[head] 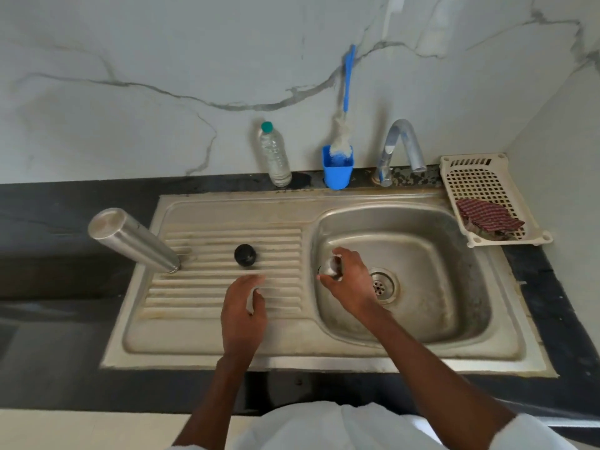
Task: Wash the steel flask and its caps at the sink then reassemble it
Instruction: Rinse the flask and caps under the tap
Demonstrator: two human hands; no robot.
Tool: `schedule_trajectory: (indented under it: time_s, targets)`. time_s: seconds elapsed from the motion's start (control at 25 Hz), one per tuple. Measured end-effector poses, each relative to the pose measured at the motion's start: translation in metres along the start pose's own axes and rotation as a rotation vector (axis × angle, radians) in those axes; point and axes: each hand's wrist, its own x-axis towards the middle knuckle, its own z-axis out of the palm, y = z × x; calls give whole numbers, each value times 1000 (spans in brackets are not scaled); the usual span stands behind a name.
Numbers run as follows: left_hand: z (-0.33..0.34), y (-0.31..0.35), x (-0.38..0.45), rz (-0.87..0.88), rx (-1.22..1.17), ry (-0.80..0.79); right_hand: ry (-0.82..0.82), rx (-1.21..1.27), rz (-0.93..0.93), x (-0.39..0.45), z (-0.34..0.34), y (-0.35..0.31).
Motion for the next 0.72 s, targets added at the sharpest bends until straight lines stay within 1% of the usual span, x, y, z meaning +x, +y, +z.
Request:
schedule_trajectory:
  time_s: [0.08,0.16,0.24,0.32,0.44,0.52,0.56,0.72]
  targets:
    - [-22,-23,3,-49,38,68,-20,72,17,-1,16,-25]
    - [-45,-51,9,-69,139,69,-22,76,-98,-3,36,-56]
    - [-66,-81,16,-99,249,15,-33,25,-270,-2,59,-92]
    - [-83,-105,25,-167,363,-56,-50,-38,-424,3,85,-126]
    - [-103,-131,35,-293,558,-234,-94,-189,-595,16,123,-170]
    - [-110,-147,32,-294,597,-329,-123,-337,-628,25,148,-190]
    - [-111,-152,28,-279,584,-349,-134,-401,-628,30,161,-196]
    - [-110,-161,18,-245,529,-364,-185,-566,-576,47,199,-195]
